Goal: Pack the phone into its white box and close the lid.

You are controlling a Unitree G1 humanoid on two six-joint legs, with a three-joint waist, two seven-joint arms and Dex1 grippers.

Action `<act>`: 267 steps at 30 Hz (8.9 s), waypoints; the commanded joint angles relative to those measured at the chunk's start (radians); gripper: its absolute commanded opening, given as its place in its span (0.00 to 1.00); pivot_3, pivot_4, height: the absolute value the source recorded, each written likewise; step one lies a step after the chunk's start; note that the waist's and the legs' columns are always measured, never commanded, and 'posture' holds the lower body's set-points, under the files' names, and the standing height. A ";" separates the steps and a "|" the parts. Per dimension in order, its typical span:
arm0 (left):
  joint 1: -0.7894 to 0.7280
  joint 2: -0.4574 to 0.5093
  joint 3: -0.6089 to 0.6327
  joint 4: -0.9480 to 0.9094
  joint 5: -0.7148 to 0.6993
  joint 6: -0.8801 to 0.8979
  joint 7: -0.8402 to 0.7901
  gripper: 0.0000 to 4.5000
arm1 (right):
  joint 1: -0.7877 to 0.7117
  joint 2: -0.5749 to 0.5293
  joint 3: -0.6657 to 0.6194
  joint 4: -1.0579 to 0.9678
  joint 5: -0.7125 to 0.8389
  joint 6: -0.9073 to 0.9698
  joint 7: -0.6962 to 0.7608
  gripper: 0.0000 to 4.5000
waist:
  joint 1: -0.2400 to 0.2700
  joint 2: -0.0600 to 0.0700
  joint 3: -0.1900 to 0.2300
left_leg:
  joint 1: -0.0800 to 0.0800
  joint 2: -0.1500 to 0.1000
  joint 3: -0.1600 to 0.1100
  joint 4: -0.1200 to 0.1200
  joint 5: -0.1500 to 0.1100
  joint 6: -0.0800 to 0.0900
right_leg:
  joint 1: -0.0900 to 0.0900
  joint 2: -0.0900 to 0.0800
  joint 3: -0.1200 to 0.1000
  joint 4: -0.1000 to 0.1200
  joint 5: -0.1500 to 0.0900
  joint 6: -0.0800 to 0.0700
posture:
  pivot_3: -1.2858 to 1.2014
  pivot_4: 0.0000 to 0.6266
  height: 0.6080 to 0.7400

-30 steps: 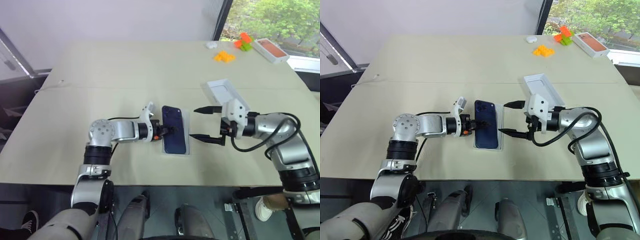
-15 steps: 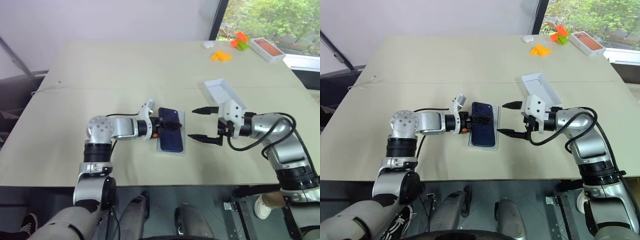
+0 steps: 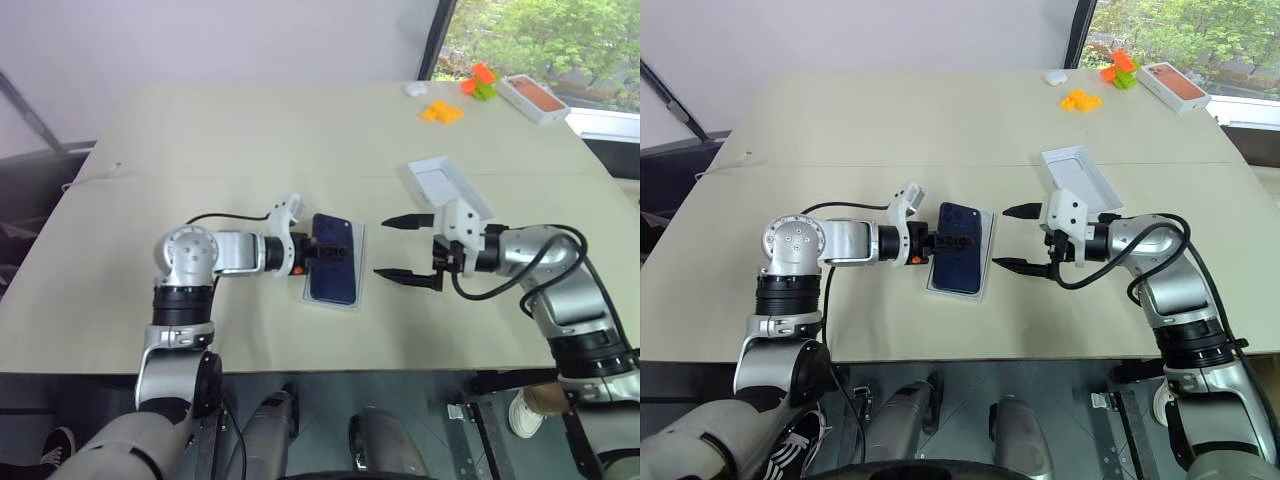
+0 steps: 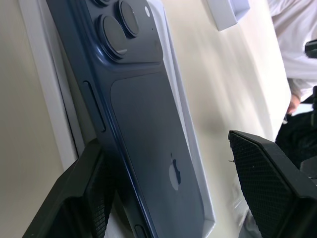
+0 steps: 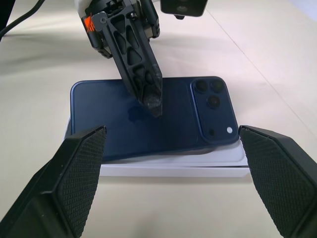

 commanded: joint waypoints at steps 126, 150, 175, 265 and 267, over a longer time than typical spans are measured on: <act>0.210 0.094 -0.280 -0.123 0.462 -0.446 -0.394 0.00 | -0.022 0.109 0.162 0.165 -0.405 -0.162 -0.281 0.00 | 0.008 0.002 -0.001 | 0.006 -0.001 -0.001 -0.005 0.000 -0.004 | 0.001 -0.001 0.000 -0.001 0.000 0.001 | 0.52 0.24 1.00; -0.030 -0.241 -0.381 0.248 0.617 -0.641 -0.470 0.00 | 0.001 -0.094 0.052 0.324 -0.411 -0.279 -0.261 0.00 | 0.022 0.003 -0.001 | 0.001 -0.002 -0.001 -0.001 0.000 0.000 | 0.003 -0.002 -0.002 -0.002 0.000 0.002 | 0.52 0.24 1.00; -0.080 -0.282 -0.330 0.331 0.684 -0.718 -0.495 0.00 | -0.034 -0.132 0.034 0.370 -0.418 -0.271 -0.210 0.00 | 0.019 0.003 -0.001 | 0.001 -0.002 -0.001 0.000 0.000 0.001 | 0.003 -0.002 -0.002 -0.002 0.000 0.002 | 0.52 0.24 1.00; 0.402 0.445 -0.003 -0.489 0.297 -0.800 -0.918 1.00 | -0.514 0.090 0.089 0.745 -0.477 0.293 -0.507 0.99 | -0.004 0.008 0.000 | 0.001 -0.001 0.001 -0.003 0.000 0.000 | -0.002 -0.001 0.001 0.001 0.000 0.001 | 0.52 0.24 1.00; 0.407 0.440 -0.004 -0.505 0.285 -0.795 -0.899 1.00 | -0.515 0.095 0.098 0.778 -0.493 0.273 -0.526 0.99 | -0.003 0.008 0.000 | 0.001 -0.001 0.001 -0.003 0.000 0.000 | -0.002 -0.001 0.001 0.000 0.000 0.001 | 0.52 0.24 1.00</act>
